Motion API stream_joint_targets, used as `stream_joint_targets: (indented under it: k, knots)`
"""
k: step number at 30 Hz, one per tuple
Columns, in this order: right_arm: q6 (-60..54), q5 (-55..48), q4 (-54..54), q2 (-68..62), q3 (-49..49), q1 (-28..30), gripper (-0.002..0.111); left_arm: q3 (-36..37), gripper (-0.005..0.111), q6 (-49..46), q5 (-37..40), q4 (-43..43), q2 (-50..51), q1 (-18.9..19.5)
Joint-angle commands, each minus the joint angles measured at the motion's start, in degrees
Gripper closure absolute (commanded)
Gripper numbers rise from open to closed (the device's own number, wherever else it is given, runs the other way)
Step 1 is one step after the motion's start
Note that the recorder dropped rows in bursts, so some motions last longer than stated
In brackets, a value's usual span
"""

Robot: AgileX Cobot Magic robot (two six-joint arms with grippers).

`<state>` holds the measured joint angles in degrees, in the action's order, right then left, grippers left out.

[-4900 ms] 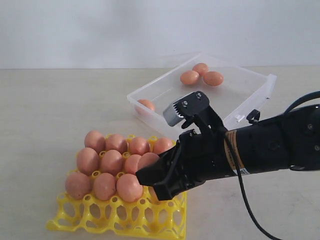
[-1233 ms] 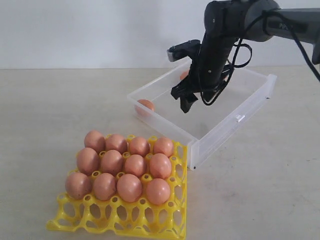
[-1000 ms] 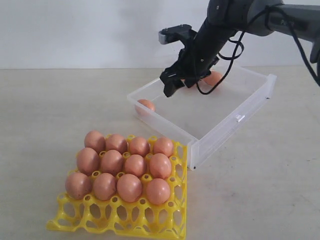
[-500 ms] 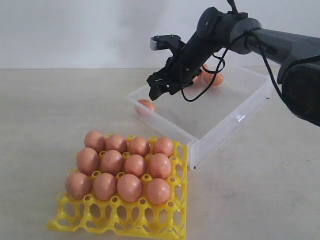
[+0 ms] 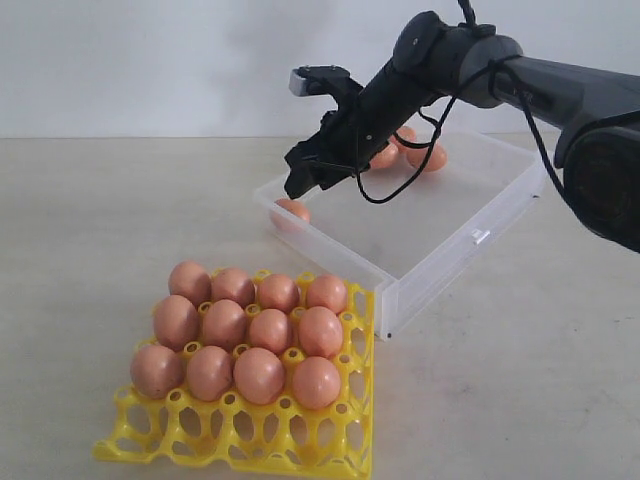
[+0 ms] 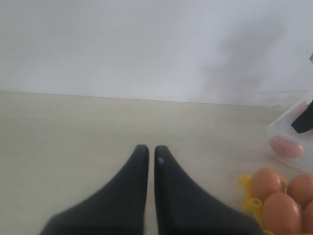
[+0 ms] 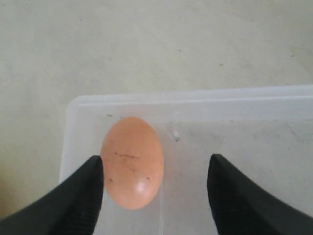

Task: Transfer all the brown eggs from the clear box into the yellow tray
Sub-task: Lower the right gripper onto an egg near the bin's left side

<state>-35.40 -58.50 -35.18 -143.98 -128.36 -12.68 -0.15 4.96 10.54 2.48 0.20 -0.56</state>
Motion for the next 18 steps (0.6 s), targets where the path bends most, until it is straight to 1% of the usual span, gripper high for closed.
stream_joint_targets:
  k: [1, 4, 11, 18]
  knots:
    - [-1.2, 3.4, -0.7, 0.4, -0.3, 0.0, 0.054, 0.1, 0.103, 0.0, -0.3, -0.1, -0.2, 0.3]
    - [-0.9, 6.6, -1.3, 0.4, -0.3, 0.0, 0.054, 0.1, 0.103, 0.0, -0.3, -0.1, -0.2, 0.3]
    - [-1.5, 5.5, -1.5, 0.4, -0.3, -1.2, 0.054, 0.1, 0.103, 0.0, -0.3, -0.1, -0.2, 0.3]
    - [-0.9, 8.8, 6.3, 0.4, -0.3, -3.3, 0.054, 0.1, 0.103, 0.0, -0.3, -0.1, -0.2, 0.3]
